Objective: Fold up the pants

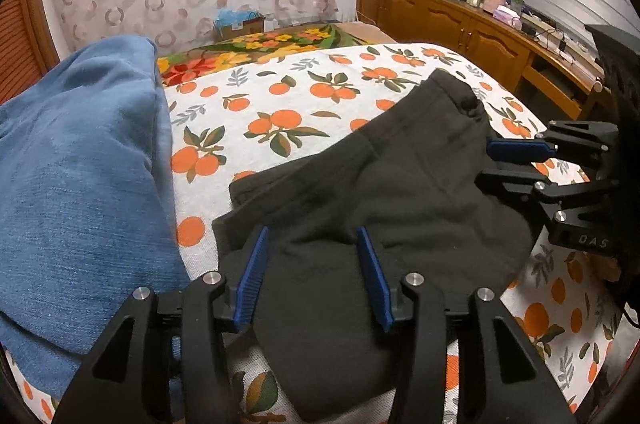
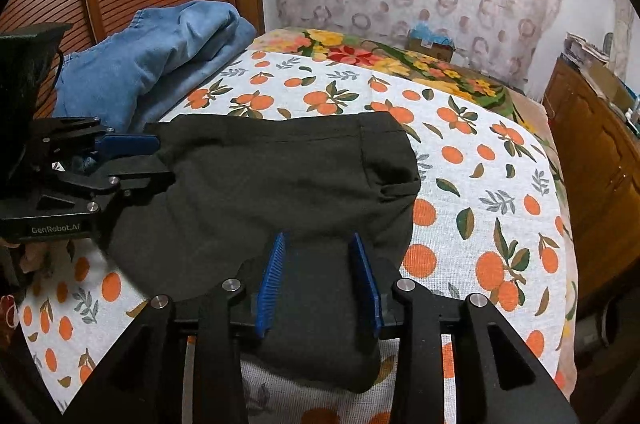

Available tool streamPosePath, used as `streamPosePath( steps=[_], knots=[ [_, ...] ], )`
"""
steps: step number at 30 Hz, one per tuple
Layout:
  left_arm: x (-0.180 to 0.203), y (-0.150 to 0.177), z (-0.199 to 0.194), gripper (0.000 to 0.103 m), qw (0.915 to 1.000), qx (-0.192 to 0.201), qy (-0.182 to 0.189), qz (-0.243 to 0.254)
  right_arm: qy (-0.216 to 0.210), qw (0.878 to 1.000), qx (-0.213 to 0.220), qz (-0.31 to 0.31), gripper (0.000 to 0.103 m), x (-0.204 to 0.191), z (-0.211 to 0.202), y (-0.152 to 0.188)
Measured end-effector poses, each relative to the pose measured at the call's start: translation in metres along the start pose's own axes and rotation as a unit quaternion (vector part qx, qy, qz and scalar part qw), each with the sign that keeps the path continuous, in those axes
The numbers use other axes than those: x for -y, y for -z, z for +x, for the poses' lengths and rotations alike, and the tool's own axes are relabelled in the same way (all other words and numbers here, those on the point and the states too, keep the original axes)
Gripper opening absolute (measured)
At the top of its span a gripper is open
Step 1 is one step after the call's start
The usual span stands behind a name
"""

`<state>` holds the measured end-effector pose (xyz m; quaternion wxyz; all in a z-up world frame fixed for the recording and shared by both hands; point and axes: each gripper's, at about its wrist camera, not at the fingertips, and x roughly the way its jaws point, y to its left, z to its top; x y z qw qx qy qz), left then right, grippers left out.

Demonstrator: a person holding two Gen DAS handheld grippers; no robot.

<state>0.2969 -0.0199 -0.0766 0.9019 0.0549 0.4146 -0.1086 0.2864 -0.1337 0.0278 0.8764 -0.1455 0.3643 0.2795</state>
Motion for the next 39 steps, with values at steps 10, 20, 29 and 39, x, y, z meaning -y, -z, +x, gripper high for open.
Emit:
streamPosePath(
  steps=[10, 20, 29, 39],
  knots=[
    [0.005, 0.001, -0.001, 0.049, 0.9999, 0.0, -0.002, 0.013, -0.01, 1.0, 0.002, 0.006, 0.042, 0.005, -0.004, 0.001],
    [0.001, 0.011, -0.029, 0.075, 0.9992, 0.017, 0.035, -0.009, -0.006, 1.0, 0.006, 0.019, 0.053, 0.014, -0.029, 0.009],
    [-0.007, 0.035, -0.05, 0.077, 0.9981, 0.028, 0.03, -0.046, -0.021, 0.998, -0.006, 0.051, 0.053, 0.025, -0.024, 0.007],
    [-0.011, 0.045, -0.048, 0.05, 0.9965, 0.038, 0.027, -0.07, -0.041, 0.996, -0.028, 0.069, 0.053, 0.046, 0.006, -0.015]
  ],
)
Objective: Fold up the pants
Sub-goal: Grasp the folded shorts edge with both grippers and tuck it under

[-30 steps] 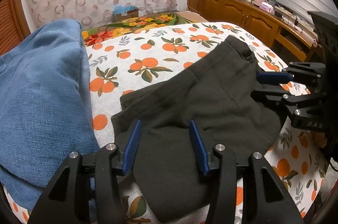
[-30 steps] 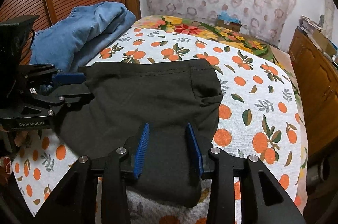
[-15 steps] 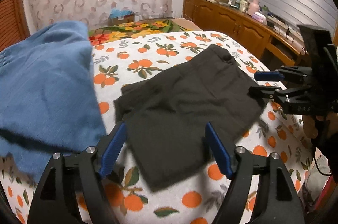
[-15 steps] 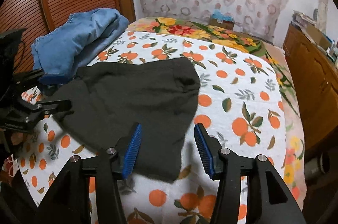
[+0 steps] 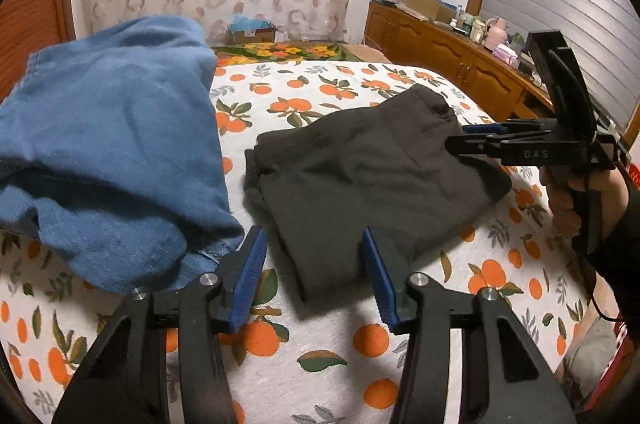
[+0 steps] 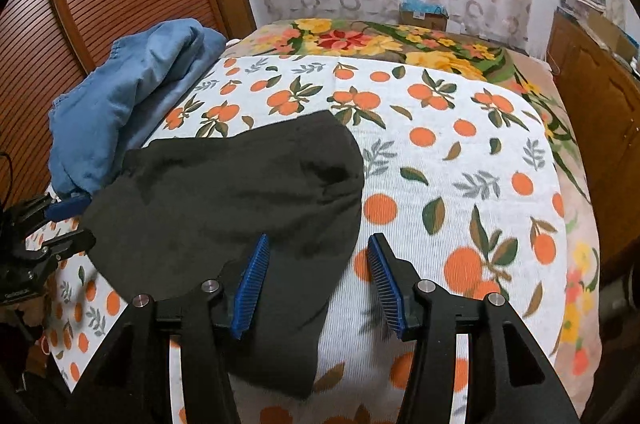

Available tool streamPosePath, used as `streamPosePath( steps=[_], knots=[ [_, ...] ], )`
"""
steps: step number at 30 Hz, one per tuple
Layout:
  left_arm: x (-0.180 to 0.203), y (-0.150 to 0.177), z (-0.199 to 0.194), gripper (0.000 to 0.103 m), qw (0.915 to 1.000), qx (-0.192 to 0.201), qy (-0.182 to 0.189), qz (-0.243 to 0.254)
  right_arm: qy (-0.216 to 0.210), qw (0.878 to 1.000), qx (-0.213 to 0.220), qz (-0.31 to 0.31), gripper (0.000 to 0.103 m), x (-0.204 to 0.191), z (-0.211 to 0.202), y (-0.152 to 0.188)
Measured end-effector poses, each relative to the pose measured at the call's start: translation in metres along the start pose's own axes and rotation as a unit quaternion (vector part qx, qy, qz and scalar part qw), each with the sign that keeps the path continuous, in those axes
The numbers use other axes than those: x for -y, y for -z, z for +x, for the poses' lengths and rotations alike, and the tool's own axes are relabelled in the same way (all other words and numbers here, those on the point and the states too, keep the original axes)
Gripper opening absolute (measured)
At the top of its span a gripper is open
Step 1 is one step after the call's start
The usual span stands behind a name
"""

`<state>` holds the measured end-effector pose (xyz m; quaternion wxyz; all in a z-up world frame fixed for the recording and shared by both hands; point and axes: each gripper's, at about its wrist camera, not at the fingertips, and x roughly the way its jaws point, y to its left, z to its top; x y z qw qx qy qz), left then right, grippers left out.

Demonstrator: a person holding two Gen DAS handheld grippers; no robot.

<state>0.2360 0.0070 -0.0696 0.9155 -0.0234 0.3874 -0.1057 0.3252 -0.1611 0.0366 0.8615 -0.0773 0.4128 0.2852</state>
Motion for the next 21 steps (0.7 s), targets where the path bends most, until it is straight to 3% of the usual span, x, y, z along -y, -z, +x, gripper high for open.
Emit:
streamPosePath(
  steps=[9, 17, 19, 21],
  knots=[
    [-0.003, -0.003, 0.009, 0.05, 0.9998, -0.015, 0.006, -0.015, -0.008, 1.0, -0.01, -0.008, 0.052, 0.001, 0.021, -0.018],
    [-0.004, -0.002, 0.009, 0.05, 0.9996, -0.018, 0.009, -0.018, -0.013, 1.0, -0.012, -0.025, 0.027, -0.011, 0.027, -0.018],
    [-0.004, -0.003, 0.009, 0.05, 0.9997, -0.017, 0.008, -0.017, -0.026, 0.999, -0.015, -0.026, 0.015, -0.012, 0.026, -0.018],
    [-0.004, -0.004, 0.009, 0.05, 0.9997, -0.017, 0.006, -0.016, -0.021, 0.999, -0.013, -0.037, 0.012, -0.015, 0.024, -0.016]
  ],
)
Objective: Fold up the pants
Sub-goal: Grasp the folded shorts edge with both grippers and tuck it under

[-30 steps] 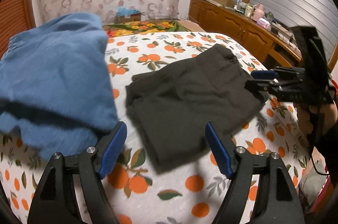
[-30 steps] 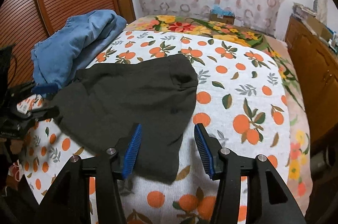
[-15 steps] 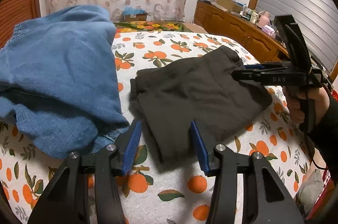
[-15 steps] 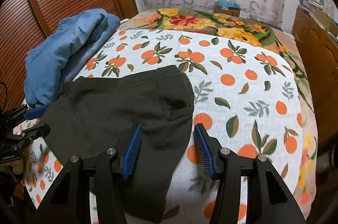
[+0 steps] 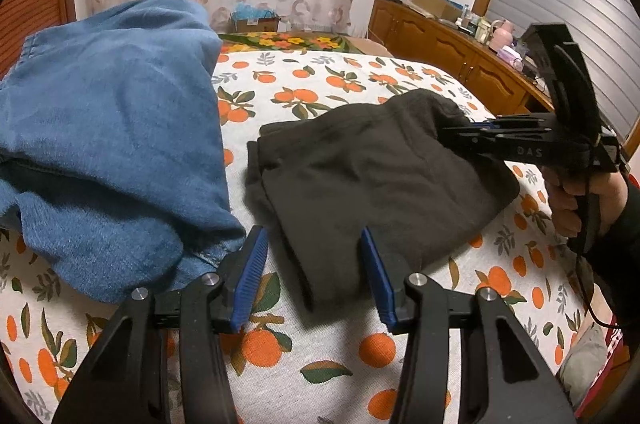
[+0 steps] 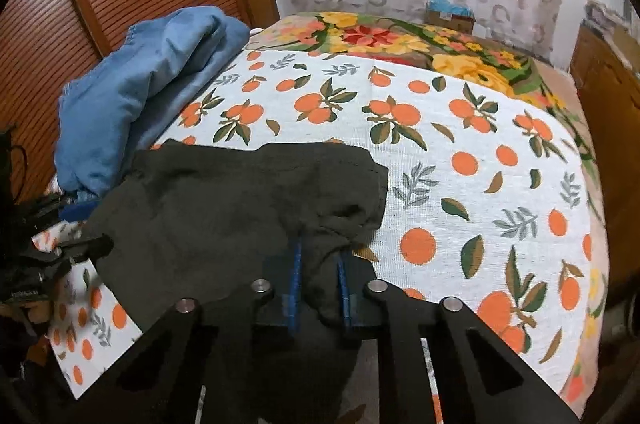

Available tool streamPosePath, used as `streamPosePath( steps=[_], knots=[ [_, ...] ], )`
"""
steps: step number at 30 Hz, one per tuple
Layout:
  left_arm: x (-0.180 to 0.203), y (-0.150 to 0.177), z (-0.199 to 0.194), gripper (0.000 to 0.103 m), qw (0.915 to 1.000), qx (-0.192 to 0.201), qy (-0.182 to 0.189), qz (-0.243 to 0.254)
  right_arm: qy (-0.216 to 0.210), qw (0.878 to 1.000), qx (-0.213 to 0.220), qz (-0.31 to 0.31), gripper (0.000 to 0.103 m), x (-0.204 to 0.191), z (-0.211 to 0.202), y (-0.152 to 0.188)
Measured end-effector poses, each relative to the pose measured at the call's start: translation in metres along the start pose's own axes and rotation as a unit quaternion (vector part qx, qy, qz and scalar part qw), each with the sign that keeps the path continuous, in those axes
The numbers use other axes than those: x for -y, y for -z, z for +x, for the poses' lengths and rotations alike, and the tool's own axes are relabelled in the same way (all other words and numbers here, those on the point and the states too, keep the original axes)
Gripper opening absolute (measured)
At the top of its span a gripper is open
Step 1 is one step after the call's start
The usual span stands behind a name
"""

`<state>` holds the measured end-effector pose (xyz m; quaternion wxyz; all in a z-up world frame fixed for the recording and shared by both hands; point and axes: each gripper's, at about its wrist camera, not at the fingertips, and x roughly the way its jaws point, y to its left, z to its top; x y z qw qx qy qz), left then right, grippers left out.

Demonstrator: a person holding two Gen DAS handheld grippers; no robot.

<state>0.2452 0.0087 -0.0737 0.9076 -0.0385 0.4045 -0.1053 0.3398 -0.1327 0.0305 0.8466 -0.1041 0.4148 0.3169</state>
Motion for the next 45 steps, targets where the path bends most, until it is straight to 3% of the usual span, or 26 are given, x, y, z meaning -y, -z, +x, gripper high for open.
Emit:
streamPosePath(
  steps=[10, 24, 30, 38, 39, 40, 45],
  knots=[
    [0.011, -0.025, -0.001, 0.05, 0.9998, 0.012, 0.017, 0.002, 0.028, 0.999, 0.018, 0.017, 0.012, 0.021, -0.038, 0.017],
    [0.009, -0.059, 0.054, 0.055, 0.9998, -0.02, 0.005, -0.008, 0.028, 0.999, 0.015, 0.031, 0.012, 0.027, -0.021, 0.029],
    [0.005, -0.064, 0.068, 0.042, 0.9989, -0.032, 0.018, -0.028, 0.033, 0.999, 0.023, 0.024, 0.012, 0.025, -0.023, 0.034],
    [0.008, -0.072, 0.075, 0.041, 0.9992, -0.034, 0.006, -0.018, 0.038, 0.999, 0.029, 0.017, 0.012, 0.023, -0.024, 0.037],
    [0.01, -0.071, 0.075, 0.04, 0.9993, -0.034, 0.008, -0.015, 0.038, 0.999, 0.029, 0.017, 0.012, 0.023, -0.024, 0.038],
    [0.01, -0.07, 0.074, 0.032, 0.9992, -0.033, 0.015, -0.014, 0.037, 0.999, 0.029, 0.018, 0.012, 0.023, -0.024, 0.038],
    [0.007, -0.073, 0.074, 0.029, 0.9986, -0.038, 0.033, -0.02, 0.036, 0.999, 0.028, 0.025, 0.012, 0.025, -0.025, 0.037]
  ],
)
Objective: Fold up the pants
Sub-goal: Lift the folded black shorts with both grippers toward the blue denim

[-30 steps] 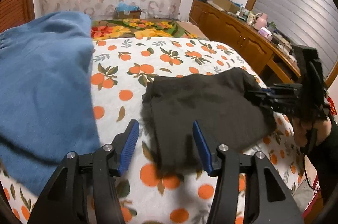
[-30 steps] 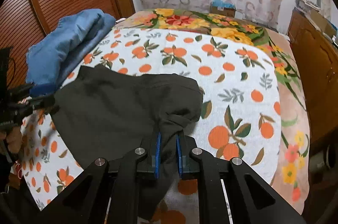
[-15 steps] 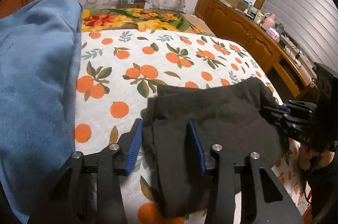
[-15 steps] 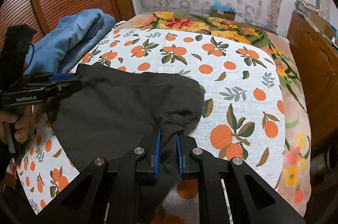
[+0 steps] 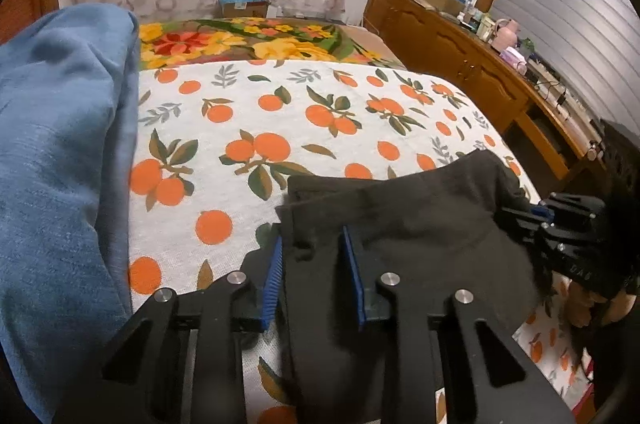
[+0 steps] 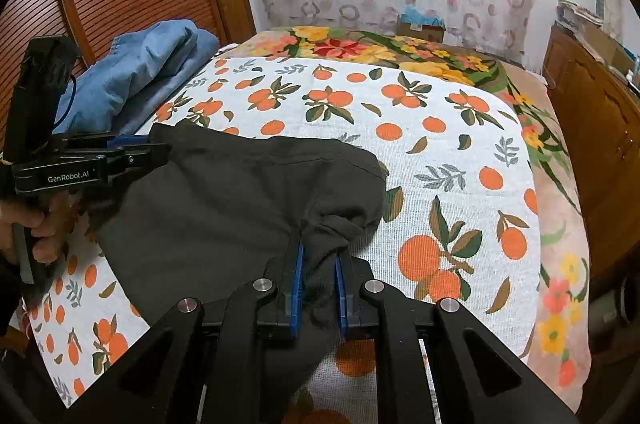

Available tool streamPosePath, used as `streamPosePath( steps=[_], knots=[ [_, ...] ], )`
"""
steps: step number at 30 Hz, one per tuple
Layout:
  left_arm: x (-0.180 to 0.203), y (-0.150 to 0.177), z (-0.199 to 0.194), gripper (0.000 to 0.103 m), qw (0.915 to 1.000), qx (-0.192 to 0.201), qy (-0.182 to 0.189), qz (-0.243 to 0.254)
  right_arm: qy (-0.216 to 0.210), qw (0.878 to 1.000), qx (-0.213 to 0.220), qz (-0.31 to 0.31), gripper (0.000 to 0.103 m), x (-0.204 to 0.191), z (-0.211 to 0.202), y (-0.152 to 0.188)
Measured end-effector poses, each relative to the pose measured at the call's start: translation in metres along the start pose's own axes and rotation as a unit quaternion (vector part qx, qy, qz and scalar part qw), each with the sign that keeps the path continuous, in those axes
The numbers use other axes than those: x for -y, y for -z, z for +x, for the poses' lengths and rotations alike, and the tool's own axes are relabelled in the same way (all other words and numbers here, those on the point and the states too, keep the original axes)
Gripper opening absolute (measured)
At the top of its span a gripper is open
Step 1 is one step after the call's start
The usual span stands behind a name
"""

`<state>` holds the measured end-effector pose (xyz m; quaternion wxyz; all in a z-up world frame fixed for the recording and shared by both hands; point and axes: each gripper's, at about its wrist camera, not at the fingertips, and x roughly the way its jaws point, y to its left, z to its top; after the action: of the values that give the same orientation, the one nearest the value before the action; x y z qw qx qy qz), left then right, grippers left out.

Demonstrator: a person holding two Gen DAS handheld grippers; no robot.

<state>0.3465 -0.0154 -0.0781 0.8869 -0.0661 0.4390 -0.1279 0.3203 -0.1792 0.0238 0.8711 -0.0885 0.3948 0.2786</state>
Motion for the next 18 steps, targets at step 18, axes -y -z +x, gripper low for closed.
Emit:
streamPosePath(
  steps=[18],
  knots=[
    [0.015, 0.016, -0.095, 0.011, 0.9938, 0.1, 0.033, 0.034, 0.019, 0.997, 0.075, -0.007, 0.012, -0.036, -0.057, 0.002]
  ],
)
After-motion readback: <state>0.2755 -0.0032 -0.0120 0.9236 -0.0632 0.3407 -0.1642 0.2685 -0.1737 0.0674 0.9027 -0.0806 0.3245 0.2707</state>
